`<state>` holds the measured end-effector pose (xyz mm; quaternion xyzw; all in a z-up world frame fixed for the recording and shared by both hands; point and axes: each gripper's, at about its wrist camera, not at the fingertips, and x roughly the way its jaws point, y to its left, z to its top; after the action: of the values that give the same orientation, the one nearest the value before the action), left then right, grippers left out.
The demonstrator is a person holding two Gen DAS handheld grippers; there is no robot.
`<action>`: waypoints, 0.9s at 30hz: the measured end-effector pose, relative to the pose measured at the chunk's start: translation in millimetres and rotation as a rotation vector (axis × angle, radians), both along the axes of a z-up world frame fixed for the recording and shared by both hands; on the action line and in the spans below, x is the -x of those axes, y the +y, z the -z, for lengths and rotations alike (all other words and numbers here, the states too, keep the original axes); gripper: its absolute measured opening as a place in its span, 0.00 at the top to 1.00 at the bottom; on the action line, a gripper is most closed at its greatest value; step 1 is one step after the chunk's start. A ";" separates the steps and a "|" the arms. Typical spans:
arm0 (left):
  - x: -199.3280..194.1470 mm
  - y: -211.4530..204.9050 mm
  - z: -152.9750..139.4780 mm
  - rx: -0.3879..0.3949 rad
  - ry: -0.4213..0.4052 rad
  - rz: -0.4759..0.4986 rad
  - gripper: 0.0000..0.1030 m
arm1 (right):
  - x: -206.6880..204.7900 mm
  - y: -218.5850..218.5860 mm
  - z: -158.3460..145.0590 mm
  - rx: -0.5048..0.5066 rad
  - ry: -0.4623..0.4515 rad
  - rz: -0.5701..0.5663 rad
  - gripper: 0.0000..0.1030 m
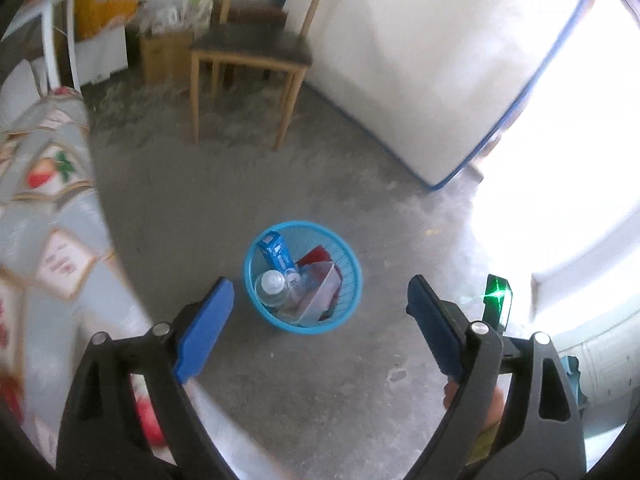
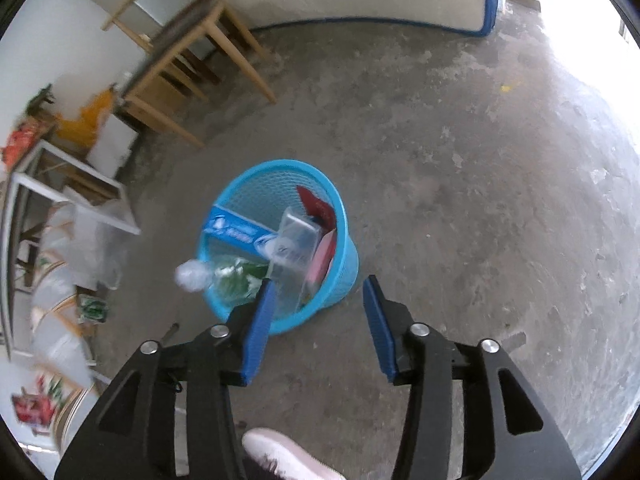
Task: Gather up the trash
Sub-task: 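Move both open grippers back to the table, then close the right gripper on the red drink can while the left gripper closes on the orange peel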
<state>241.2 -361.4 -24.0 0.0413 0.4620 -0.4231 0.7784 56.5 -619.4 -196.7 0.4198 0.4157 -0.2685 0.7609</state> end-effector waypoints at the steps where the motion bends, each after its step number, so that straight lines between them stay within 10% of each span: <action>1: 10.8 19.7 -10.4 0.026 -0.018 0.003 0.14 | 7.9 6.3 -10.7 -0.001 -0.019 -0.011 0.51; 9: 82.5 197.2 -26.3 0.069 -0.185 -0.212 0.11 | 20.5 68.8 -94.7 0.015 -0.198 -0.194 0.43; 15: 118.0 329.1 0.8 0.092 -0.129 -0.474 0.11 | -39.5 144.3 -144.8 0.028 -0.261 -0.454 0.41; 27: 105.6 445.9 20.9 0.161 -0.159 -0.760 0.11 | -161.9 358.3 -193.9 0.080 -0.315 -0.988 0.33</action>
<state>135.6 84.5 -44.9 -0.1613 0.3479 -0.1351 0.9136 218.4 -261.1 -2.9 0.1794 0.4341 0.1733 0.8656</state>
